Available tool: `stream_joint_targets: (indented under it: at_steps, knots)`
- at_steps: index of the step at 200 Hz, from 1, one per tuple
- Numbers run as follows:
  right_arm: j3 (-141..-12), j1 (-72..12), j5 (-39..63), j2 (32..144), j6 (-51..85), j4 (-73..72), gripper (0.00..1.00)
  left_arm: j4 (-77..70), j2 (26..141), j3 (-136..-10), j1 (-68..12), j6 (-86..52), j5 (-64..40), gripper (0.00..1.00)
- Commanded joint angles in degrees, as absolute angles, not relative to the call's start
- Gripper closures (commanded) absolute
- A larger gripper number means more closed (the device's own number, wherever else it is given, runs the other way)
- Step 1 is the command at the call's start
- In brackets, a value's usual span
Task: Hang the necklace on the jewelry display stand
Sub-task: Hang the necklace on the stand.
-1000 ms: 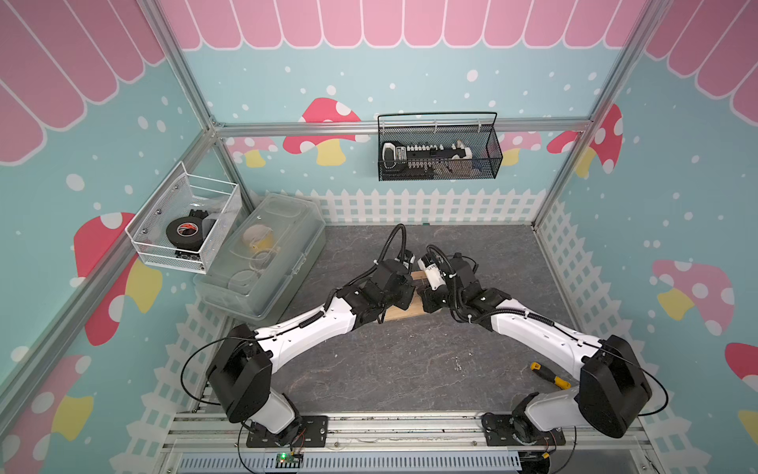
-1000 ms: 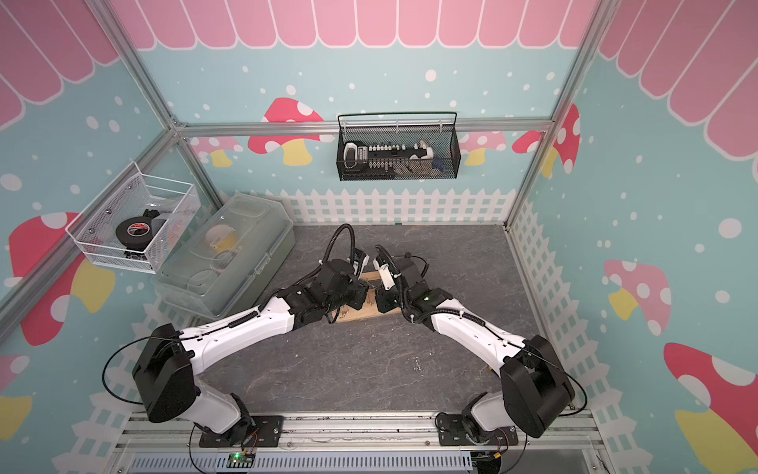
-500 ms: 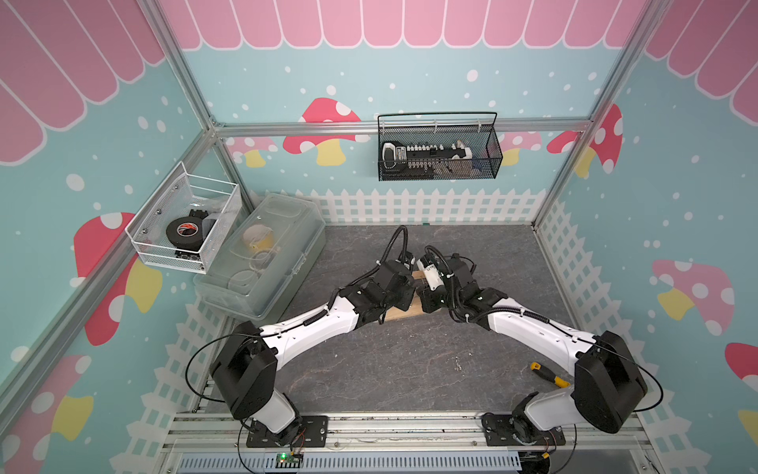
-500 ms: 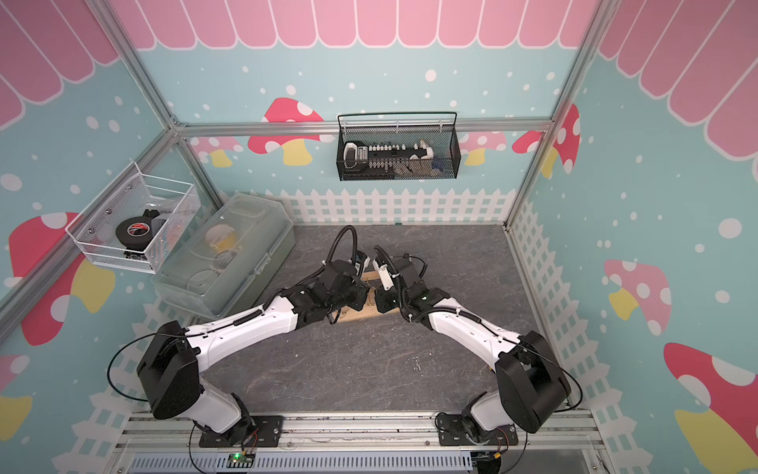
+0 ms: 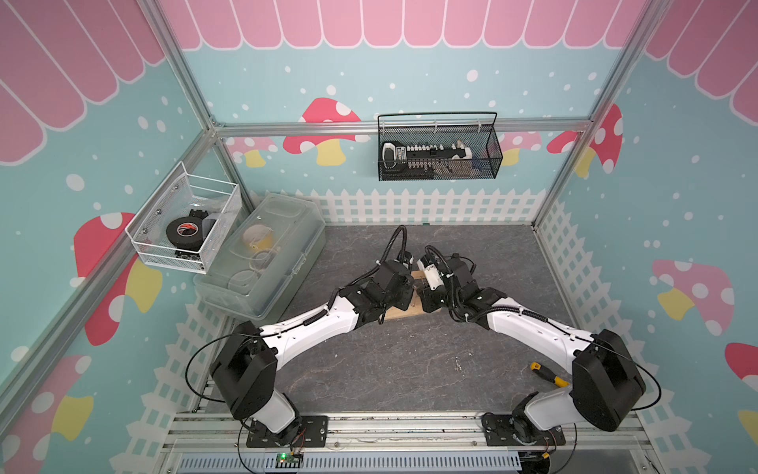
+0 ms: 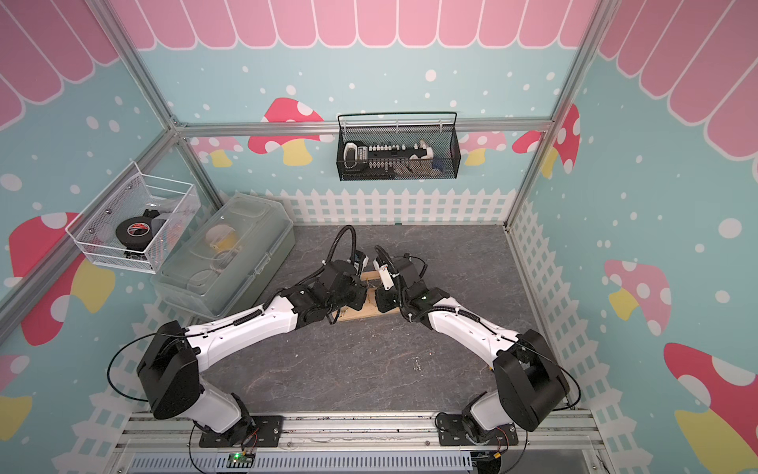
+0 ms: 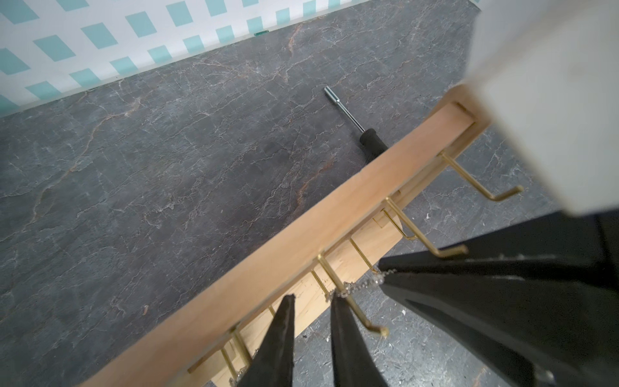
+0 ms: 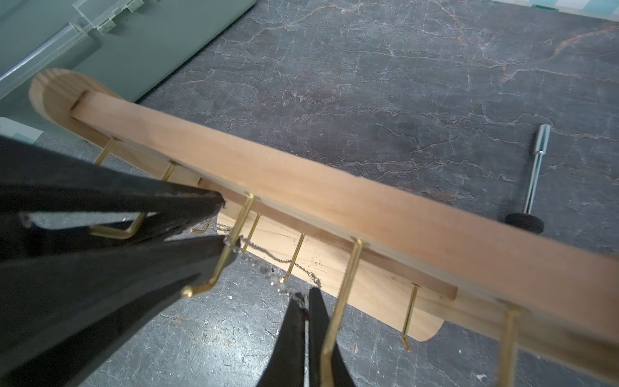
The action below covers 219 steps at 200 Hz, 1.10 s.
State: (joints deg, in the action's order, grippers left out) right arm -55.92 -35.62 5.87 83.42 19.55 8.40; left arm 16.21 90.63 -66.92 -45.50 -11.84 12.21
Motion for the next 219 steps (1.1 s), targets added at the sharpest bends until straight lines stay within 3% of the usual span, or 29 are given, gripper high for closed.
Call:
stream_joint_targets:
  at_steps: [1, 85, 142, 219]
  knots:
    - [-55.54, -35.42, 6.14, 83.89, 19.52, 8.06, 0.94, 16.18, 88.50, -68.09, -45.33, -11.77, 12.42, 0.74]
    - [-54.83, -35.42, 5.63, 84.69, 19.69, 7.24, 0.95, 17.52, 82.84, -68.20, -44.58, -15.38, 11.28, 0.60]
    - [-53.59, -35.43, 7.45, 85.20, 20.25, 3.86, 0.96, 17.15, 83.94, -66.13, -44.38, -15.01, 9.56, 0.68]
    - [-53.37, -35.42, 9.94, 85.98, 21.79, 1.58, 0.96, 17.13, 84.81, -63.63, -44.32, -15.38, 9.29, 0.65]
